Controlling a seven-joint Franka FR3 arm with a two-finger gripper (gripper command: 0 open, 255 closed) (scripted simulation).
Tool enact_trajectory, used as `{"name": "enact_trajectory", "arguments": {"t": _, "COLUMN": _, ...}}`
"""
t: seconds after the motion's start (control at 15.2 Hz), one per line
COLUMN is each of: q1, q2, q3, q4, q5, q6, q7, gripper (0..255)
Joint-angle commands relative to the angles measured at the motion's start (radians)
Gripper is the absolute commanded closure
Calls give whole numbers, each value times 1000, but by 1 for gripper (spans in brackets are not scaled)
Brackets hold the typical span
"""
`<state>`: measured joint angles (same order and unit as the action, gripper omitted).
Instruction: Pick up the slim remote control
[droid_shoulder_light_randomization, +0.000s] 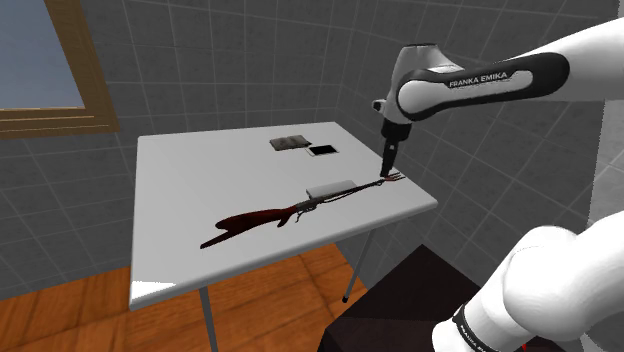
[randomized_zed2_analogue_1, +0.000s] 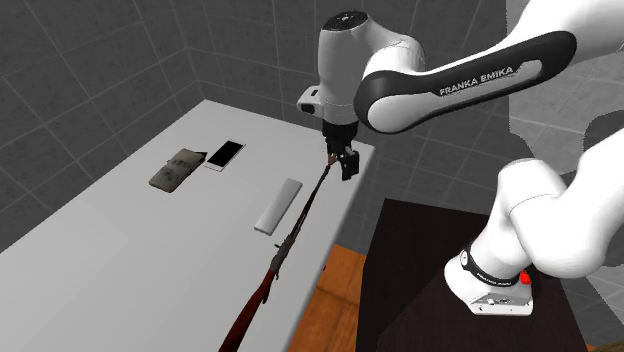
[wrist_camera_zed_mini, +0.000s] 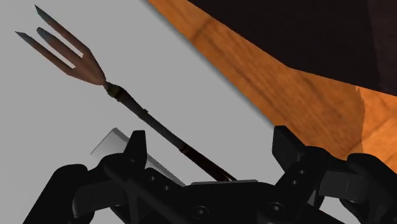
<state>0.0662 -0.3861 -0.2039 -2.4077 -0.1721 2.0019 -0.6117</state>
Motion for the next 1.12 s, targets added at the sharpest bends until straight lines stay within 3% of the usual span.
{"name": "enact_trajectory", "arguments": {"t": 0.0, "q1": 12, "q2": 75, "q3": -32, "q4": 16, "q5": 6, "q6": 71, "q7": -93, "gripper": 0}}
{"name": "enact_trajectory", "arguments": {"t": 0.53, "q1": 58, "q2": 385, "q3": -86, "q4": 143, "q5": 121, "q6": 272, "q7": -446, "gripper": 0}}
{"name": "enact_trajectory", "arguments": {"t": 1.06, "q1": 39, "q2": 659, "q3": -34, "q4": 319, "q5": 257, "q6": 371, "q7": -753, "gripper": 0}}
